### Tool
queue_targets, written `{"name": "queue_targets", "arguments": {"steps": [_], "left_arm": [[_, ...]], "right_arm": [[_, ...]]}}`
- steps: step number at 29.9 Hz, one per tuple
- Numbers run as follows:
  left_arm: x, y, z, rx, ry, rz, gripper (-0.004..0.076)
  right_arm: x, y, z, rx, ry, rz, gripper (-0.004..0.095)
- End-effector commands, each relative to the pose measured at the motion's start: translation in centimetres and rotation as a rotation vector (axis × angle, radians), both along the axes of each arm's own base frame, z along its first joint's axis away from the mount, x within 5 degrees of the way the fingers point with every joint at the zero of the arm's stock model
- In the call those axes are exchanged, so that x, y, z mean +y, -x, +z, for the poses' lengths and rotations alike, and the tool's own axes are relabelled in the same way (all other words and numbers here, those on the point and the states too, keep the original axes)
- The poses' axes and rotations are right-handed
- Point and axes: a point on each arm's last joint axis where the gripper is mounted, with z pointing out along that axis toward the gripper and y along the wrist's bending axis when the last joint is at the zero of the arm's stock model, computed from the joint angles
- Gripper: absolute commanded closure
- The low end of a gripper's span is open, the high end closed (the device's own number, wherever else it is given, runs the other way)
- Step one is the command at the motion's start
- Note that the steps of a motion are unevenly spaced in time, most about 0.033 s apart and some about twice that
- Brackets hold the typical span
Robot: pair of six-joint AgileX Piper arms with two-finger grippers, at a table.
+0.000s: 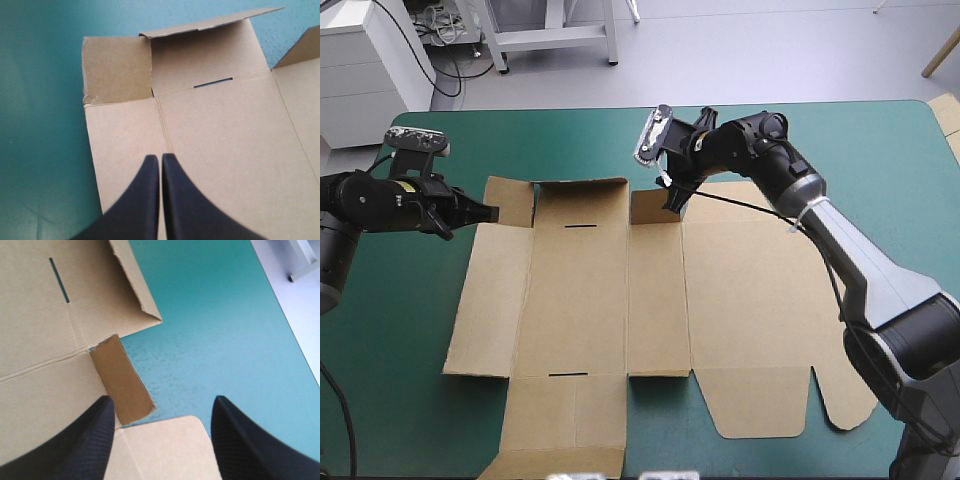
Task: Fold the box
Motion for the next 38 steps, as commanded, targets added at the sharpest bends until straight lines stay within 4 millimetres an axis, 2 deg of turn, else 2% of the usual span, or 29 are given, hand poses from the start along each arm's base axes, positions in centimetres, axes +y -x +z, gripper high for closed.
{"name": "queue_targets", "arguments": {"steps": [1,4,10,16,20,25,30,33,38], "left_arm": [[-0.1,0.7,2.3,-0.113,0.024,0.007,0.0731],[-0.1,0.7,2.3,-0.11,0.023,0.006,0.0731],[-0.2,0.7,2.2,-0.107,0.027,0.005,0.0731],[-0.1,0.7,2.2,-0.107,0.022,0.005,0.0731],[0.0,0.7,2.1,-0.099,-0.004,0.007,0.0731],[0.7,0.9,1.9,-0.064,-0.024,0.023,0.0731],[2.5,1.3,1.5,-0.008,0.003,0.075,0.0731],[3.8,1.7,1.4,0.026,0.025,0.067,0.0731],[6.7,2.7,1.4,0.05,0.11,0.108,0.0731]], "right_arm": [[-1.7,1.9,5.1,-0.1,-0.086,-0.115,0.0489],[-2.9,2.6,5.6,-0.07,-0.059,-0.211,0.0616],[-4.8,3.4,6.1,-0.021,-0.02,-0.405,0.0933],[-7.3,3.6,6.5,0.003,-0.012,-0.602,0.0928],[-10.6,3.4,6.5,0.086,-0.058,-0.715,0.0928],[-15.2,4.0,7.8,0.177,-0.263,-0.784,0.0928],[-18.1,5.1,9.3,0.198,-0.404,-0.804,0.0928],[-19.0,5.7,9.9,0.174,-0.413,-0.819,0.0928],[-19.1,6.0,10.1,0.168,-0.409,-0.81,0.0929]]}}
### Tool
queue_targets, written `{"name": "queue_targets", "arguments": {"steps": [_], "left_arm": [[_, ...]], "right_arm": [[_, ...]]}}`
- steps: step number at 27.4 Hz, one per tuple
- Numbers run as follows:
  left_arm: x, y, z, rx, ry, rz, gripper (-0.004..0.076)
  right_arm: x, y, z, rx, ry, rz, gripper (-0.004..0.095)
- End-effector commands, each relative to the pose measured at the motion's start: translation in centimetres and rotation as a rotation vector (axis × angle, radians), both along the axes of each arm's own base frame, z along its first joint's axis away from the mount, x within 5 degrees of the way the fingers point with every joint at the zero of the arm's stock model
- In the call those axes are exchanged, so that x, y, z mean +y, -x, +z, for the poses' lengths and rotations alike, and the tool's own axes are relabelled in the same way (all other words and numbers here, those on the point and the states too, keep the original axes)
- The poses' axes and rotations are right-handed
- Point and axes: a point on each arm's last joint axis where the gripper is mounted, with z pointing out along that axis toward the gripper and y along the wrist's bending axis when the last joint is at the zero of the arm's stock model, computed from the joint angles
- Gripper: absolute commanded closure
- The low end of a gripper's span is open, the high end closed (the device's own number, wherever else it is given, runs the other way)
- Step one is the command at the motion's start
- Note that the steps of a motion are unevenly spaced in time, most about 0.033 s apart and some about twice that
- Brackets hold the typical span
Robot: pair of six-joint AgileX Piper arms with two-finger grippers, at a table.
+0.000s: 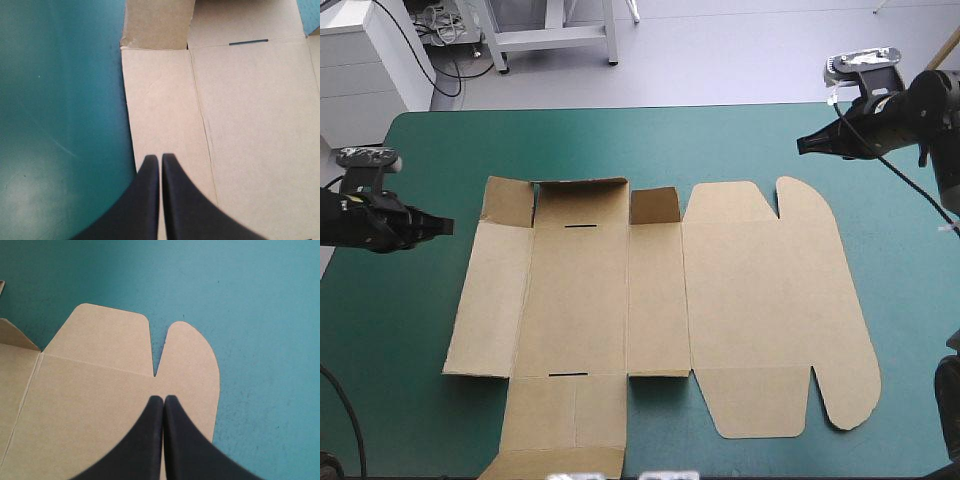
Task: Fold the box
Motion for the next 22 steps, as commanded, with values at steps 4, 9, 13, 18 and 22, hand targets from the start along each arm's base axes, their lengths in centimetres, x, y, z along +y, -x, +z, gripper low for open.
{"name": "queue_targets", "arguments": {"steps": [4,9,13,18,22], "left_arm": [[3.1,2.0,1.8,-0.082,0.112,0.09,0.0731],[5.1,2.8,0.8,-0.074,0.161,0.141,0.0731],[6.2,3.4,-1.1,-0.041,0.185,0.177,0.0731],[7.1,3.8,-4.0,0.003,0.234,0.281,0.0731],[8.1,4.1,-7.8,0.002,0.279,0.427,0.0717]], "right_arm": [[-0.2,1.5,0.9,-0.057,0.006,0.019,0.0928],[-0.2,1.5,-2.2,0.048,0.023,0.04,0.0928],[-0.2,1.8,-4.7,0.122,0.022,0.049,0.0928],[-0.2,2.6,-6.6,0.168,0.027,0.054,0.0928],[0.0,4.0,-7.5,0.159,0.006,0.075,0.0928]]}}
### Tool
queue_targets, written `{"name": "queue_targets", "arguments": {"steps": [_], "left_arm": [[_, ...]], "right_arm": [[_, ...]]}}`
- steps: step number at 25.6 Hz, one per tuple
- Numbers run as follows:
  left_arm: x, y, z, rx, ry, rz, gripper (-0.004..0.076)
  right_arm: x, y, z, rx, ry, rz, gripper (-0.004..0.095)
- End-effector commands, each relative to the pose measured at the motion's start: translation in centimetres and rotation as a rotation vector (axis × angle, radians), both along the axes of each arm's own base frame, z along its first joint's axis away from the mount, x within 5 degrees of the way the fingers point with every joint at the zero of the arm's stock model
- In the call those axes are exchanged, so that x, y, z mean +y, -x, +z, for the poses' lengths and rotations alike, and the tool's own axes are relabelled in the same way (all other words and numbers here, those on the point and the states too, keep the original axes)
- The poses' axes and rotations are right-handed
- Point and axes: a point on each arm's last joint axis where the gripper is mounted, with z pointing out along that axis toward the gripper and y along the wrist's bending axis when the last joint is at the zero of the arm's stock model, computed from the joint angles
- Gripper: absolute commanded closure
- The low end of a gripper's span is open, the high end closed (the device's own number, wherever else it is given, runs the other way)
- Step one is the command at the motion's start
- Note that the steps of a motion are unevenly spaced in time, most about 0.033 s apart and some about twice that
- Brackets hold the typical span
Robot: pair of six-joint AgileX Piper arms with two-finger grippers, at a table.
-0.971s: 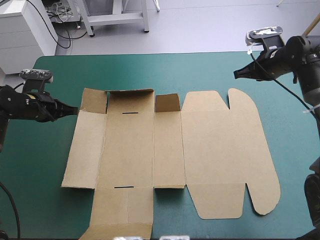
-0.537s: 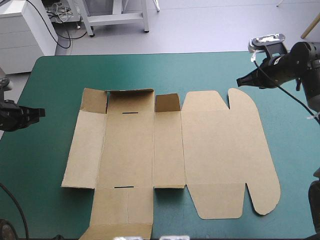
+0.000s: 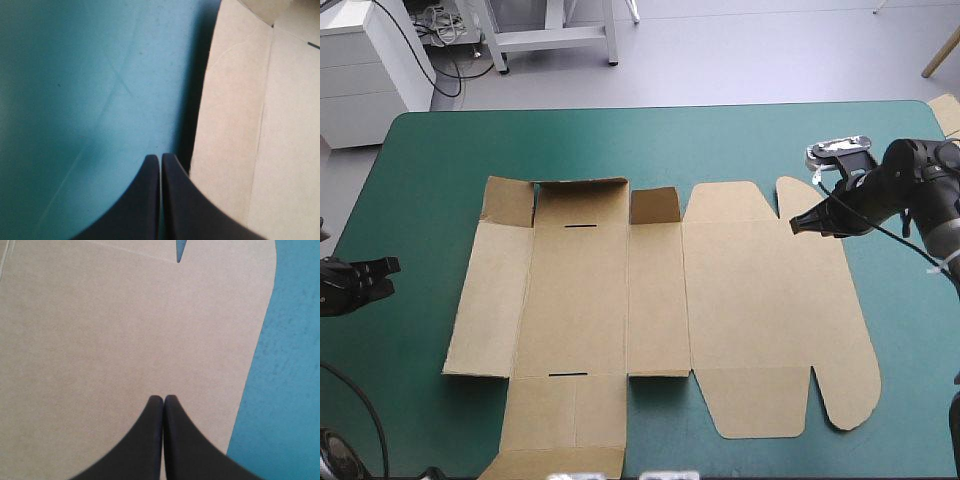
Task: Fold the box
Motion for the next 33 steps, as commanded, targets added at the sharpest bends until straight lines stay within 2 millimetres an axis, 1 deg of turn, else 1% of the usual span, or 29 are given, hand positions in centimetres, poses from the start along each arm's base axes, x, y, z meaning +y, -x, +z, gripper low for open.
{"name": "queue_targets", "arguments": {"steps": [1,2,3,4,5,6,7,8,9,10,16,19,24,29,33], "left_arm": [[0.1,-0.1,-0.5,-0.088,0.027,0.114,0.0699],[0.1,0.0,-1.7,-0.066,0.041,0.133,0.0644],[0.2,0.0,-2.3,-0.052,0.05,0.137,0.0605],[0.3,0.0,-3.0,-0.035,0.052,0.122,0.0516],[0.3,-0.1,-3.4,-0.024,0.061,0.116,0.0456],[0.5,-0.4,-3.9,-0.011,0.077,0.117,0.0321],[0.6,-0.6,-4.2,-0.006,0.09,0.11,0.0224],[0.5,-0.8,-4.5,0.0,0.115,0.098,0.0144],[0.5,-1.0,-4.8,-0.002,0.141,0.078,0.0086],[0.4,-1.1,-5.1,0.002,0.161,0.059,0.0069],[0.6,-1.8,-7.0,0.044,0.216,0.005,0.0067],[0.4,-1.9,-7.9,0.071,0.269,-0.026,0.0067],[-0.1,-2.3,-8.4,0.082,0.322,-0.072,0.0067],[-1.8,-2.9,-8.5,0.106,0.309,-0.16,0.0067],[-4.0,-3.6,-8.4,0.126,0.311,-0.255,0.0067]], "right_arm": [[0.1,1.5,2.0,-0.123,-0.032,0.021,0.0928],[0.1,2.2,1.9,-0.134,-0.034,0.021,0.0928],[0.0,2.5,1.9,-0.139,-0.029,0.022,0.0928],[0.0,3.1,1.9,-0.146,-0.02,0.023,0.0928],[-0.1,3.4,1.8,-0.15,-0.017,0.024,0.0928],[-0.1,3.9,1.8,-0.157,-0.017,0.023,0.0928],[-0.1,4.3,1.9,-0.159,-0.018,0.025,0.0928],[-0.1,4.5,2.0,-0.168,-0.018,0.025,0.0928],[-0.1,4.8,2.3,-0.177,-0.018,0.025,0.0928],[-0.1,5.0,2.5,-0.184,-0.018,0.025,0.0928],[-0.1,5.5,3.0,-0.208,-0.022,0.023,0.0928],[0.0,5.6,3.1,-0.212,-0.03,0.023,0.0928],[0.2,5.5,3.2,-0.214,-0.062,0.022,0.0928],[0.3,5.5,3.2,-0.214,-0.071,0.022,0.0928],[0.3,5.5,3.2,-0.214,-0.071,0.022,0.0928]]}}
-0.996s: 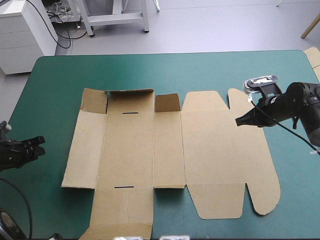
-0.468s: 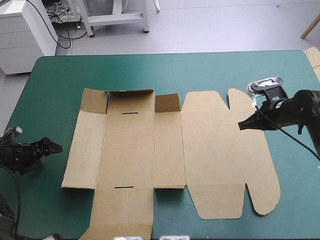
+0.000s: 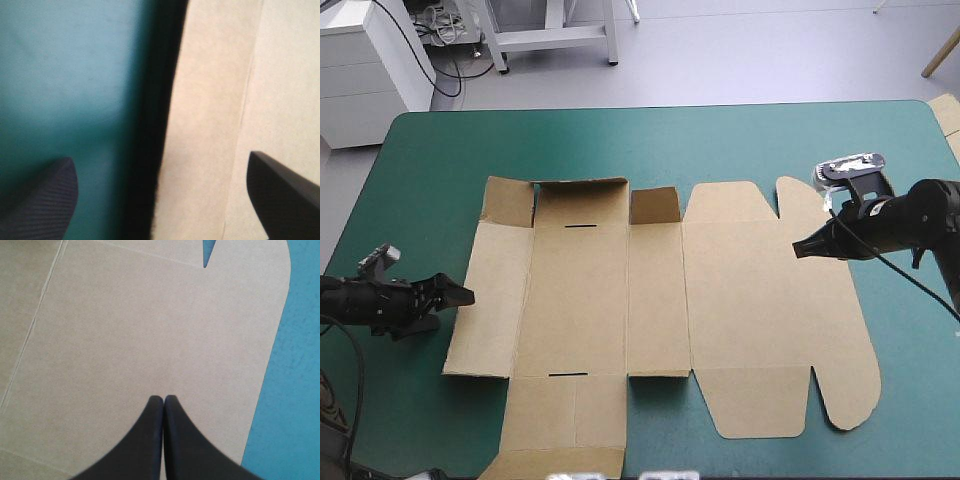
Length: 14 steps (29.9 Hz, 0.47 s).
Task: Fold the box
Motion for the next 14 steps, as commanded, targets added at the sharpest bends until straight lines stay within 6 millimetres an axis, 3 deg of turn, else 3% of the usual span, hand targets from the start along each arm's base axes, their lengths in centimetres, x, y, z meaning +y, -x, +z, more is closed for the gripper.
{"name": "queue_targets", "arguments": {"steps": [1,14], "left_arm": [[-2.2,-0.6,1.2,-0.026,0.033,-0.095,0.0067],[-6.9,-1.1,1.4,-0.003,0.081,-0.292,0.0069]], "right_arm": [[-0.1,0.4,1.7,-0.094,-0.018,-0.009,0.0928],[-0.1,0.4,1.7,-0.094,-0.018,-0.009,0.0928]]}}
